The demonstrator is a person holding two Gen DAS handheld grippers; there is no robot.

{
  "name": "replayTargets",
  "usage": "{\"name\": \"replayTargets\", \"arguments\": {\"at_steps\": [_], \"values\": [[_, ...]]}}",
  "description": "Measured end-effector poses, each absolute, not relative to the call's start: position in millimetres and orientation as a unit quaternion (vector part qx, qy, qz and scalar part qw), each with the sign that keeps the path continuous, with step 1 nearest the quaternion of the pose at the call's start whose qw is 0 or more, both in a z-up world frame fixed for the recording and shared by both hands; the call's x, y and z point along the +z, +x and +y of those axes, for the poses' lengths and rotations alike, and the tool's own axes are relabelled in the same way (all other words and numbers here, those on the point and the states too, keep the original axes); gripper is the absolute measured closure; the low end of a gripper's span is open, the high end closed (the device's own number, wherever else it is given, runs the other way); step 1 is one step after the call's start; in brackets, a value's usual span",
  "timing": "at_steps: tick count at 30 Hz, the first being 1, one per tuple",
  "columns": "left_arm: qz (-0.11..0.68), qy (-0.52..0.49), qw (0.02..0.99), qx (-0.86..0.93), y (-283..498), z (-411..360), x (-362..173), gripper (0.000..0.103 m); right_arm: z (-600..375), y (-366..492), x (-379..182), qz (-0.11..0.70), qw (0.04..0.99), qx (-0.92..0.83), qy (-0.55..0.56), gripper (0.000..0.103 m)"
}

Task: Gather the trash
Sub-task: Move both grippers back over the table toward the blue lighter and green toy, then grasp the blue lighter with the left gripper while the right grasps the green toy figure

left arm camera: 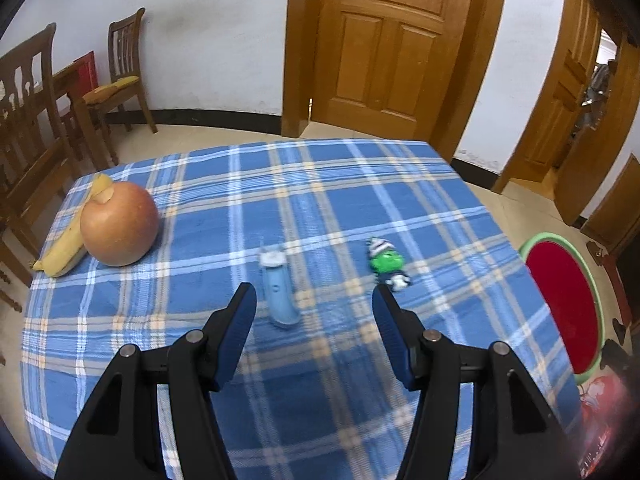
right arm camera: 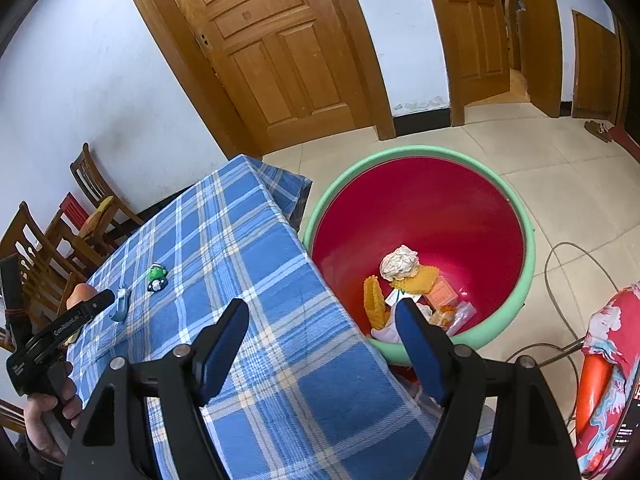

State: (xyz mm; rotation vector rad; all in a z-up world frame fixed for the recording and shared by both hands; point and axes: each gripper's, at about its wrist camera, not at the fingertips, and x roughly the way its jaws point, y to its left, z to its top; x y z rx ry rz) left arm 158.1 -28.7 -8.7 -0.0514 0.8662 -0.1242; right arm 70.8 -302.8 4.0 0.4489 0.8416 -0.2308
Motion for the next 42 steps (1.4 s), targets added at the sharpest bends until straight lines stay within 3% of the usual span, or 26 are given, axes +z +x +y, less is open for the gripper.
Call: {"name": "replayTargets", "arguments": {"at_steps": [6,22,37,42], "values": [[0.428,-0.017,0.902,-0.046,169,-23,-24,0.044,-296,77,5,0.41,0.881,-0.109,0.209,0.025],[0.439,-0.06,0.894,-0.065,178,-6,-48,0.086,-253,109,9,0.419,0.891,-0.073,0.16,0.025],[0.409,-0.089,0.907,-0.043,174,19,-35,0.086,-186,164,1,0.43,0.896,-0.007,0.111,0.025],[0.408,-0.096,0.907,-0.035,173,24,-35,0.086,-164,185,-8,0.438,0.893,0.021,0.1,0.03]]}}
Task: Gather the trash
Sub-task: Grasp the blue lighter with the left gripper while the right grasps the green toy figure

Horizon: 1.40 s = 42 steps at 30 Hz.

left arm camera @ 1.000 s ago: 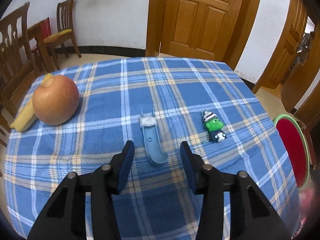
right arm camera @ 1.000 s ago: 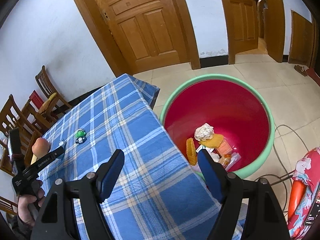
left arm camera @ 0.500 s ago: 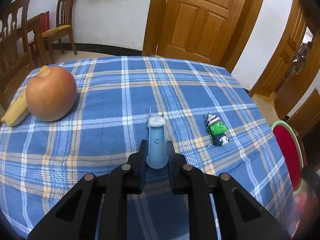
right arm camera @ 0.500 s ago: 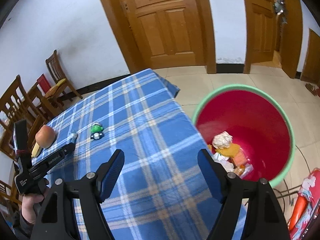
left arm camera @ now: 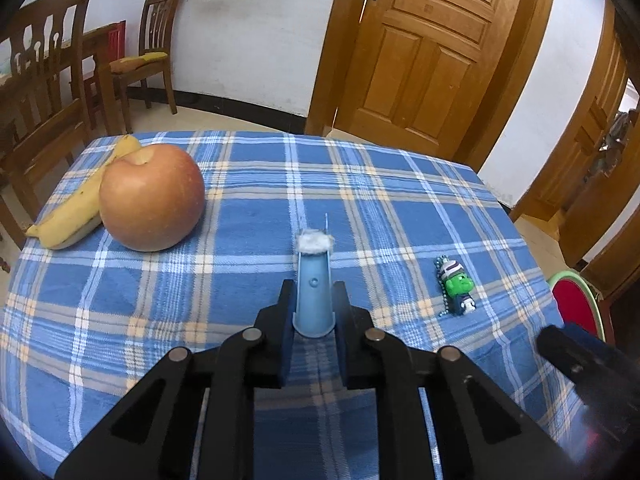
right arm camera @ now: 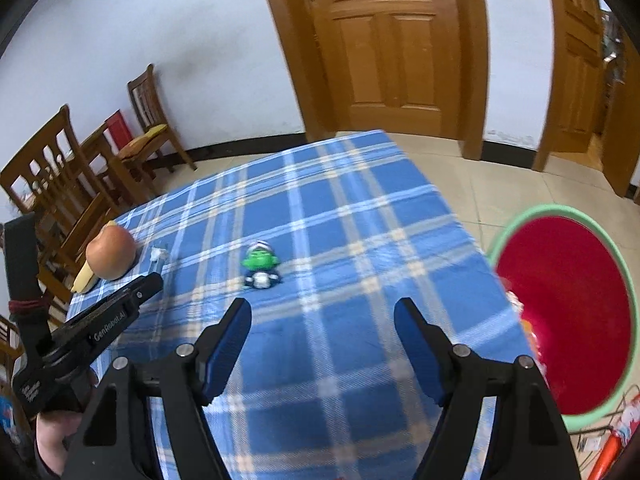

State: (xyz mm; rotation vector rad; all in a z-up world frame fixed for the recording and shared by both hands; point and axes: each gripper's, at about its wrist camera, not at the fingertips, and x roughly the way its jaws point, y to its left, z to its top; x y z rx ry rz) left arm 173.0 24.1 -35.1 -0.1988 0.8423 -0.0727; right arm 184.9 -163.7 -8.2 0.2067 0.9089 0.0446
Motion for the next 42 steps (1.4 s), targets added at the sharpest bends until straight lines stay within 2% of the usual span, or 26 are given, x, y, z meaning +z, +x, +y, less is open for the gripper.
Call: {"name": "replayTargets", "arguments": {"at_steps": [5,19,21,24,25,42], "values": [[0.407,-0.096,0.908,-0.033,172,26,-35,0.086,-145,206,-21,0.452,0.886,0.043,0.089,0.042],[0.411,-0.102,0.905,-0.031,172,28,-39,0.086,-125,237,-43,0.471,0.878,0.039,0.078,0.047],[0.412,-0.102,0.905,-0.031,172,28,-39,0.086,-123,239,-44,0.469,0.88,0.035,0.069,0.051],[0.411,-0.102,0.905,-0.03,172,28,-39,0.086,-121,240,-44,0.466,0.883,0.031,0.054,0.063],[0.411,-0.102,0.905,-0.03,172,28,-39,0.086,-121,239,-44,0.465,0.884,0.034,0.049,0.072],[0.41,-0.095,0.906,-0.035,169,22,-39,0.086,-152,201,-21,0.445,0.89,0.043,0.096,0.074]]}}
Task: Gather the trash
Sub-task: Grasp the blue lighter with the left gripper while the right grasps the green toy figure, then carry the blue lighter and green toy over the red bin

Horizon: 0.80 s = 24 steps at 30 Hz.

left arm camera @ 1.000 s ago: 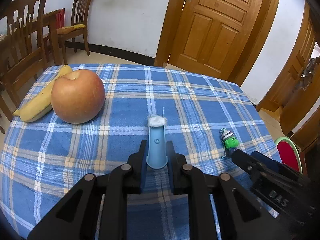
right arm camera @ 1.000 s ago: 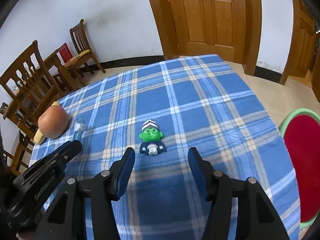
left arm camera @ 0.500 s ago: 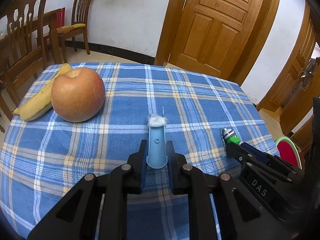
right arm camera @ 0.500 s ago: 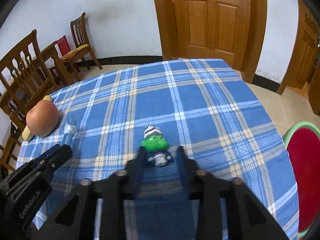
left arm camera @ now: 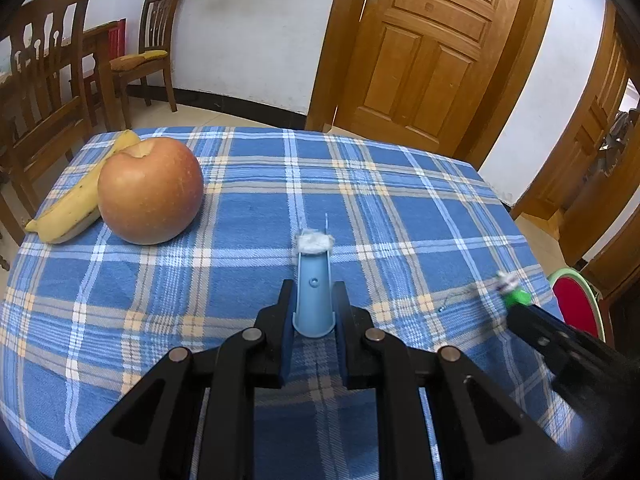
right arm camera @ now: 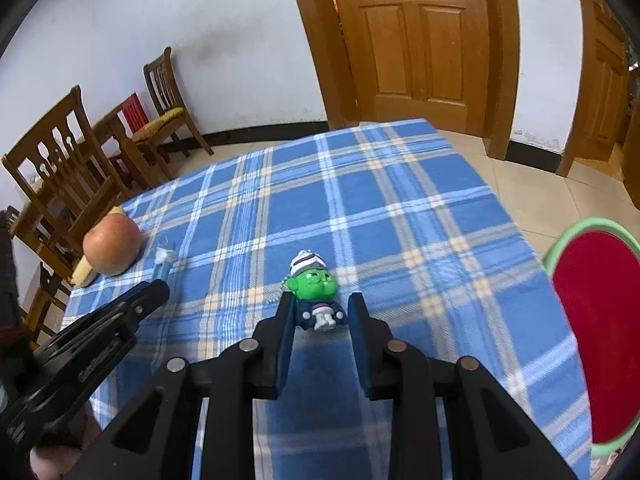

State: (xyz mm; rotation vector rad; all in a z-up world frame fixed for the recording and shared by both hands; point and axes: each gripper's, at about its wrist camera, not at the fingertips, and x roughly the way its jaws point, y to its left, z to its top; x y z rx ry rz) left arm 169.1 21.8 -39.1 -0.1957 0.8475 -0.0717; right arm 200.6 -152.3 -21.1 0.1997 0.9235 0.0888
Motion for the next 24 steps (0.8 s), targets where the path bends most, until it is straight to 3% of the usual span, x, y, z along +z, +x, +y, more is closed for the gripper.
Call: {"name": "replayTargets", "arguments": {"at_steps": [24], "values": [[0.417,-0.069,0.904,-0.067,168,-5,-41,0.086,-271,109,0,0.4,0.899,-0.081,0.156,0.074]]}}
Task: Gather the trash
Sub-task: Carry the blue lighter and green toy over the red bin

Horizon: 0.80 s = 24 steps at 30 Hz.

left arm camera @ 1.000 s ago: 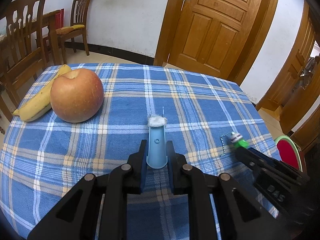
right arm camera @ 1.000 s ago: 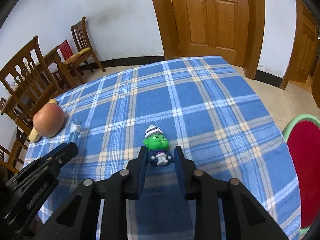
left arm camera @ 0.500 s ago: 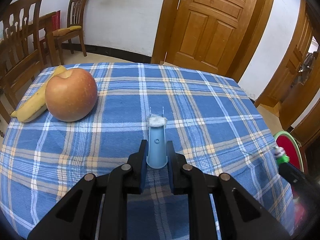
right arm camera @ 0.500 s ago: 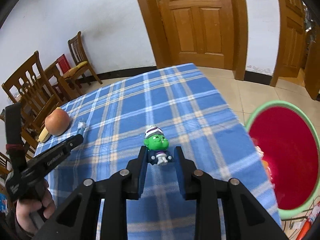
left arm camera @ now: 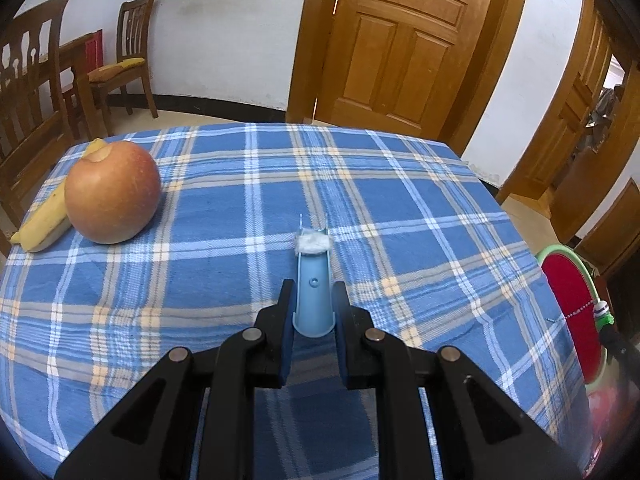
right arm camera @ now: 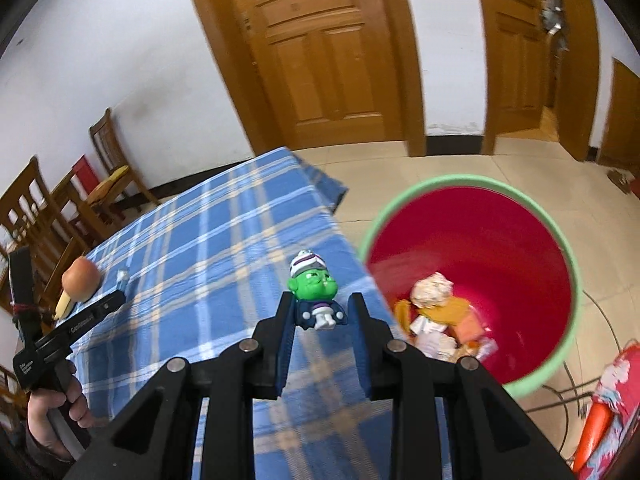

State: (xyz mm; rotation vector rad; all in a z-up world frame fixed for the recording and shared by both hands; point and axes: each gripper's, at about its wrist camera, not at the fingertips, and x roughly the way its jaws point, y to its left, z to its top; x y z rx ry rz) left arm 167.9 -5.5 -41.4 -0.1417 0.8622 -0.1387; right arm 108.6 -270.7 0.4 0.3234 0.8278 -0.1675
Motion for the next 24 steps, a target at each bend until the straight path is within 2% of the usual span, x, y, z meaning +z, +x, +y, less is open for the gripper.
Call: {"name": "replayTargets", "arguments": {"at_steps": [10,24], "values": [[0.411,-0.056,0.905,-0.091,161,-29,-25,0.086,-313,84,-1,0.388,0.895,-0.125,0.18,0.074],[0.411,-0.047,0.893,-0.176,144,-100,2,0.086,-363,57,-6,0.374,0.885,-0.168,0.22,0.074]]}}
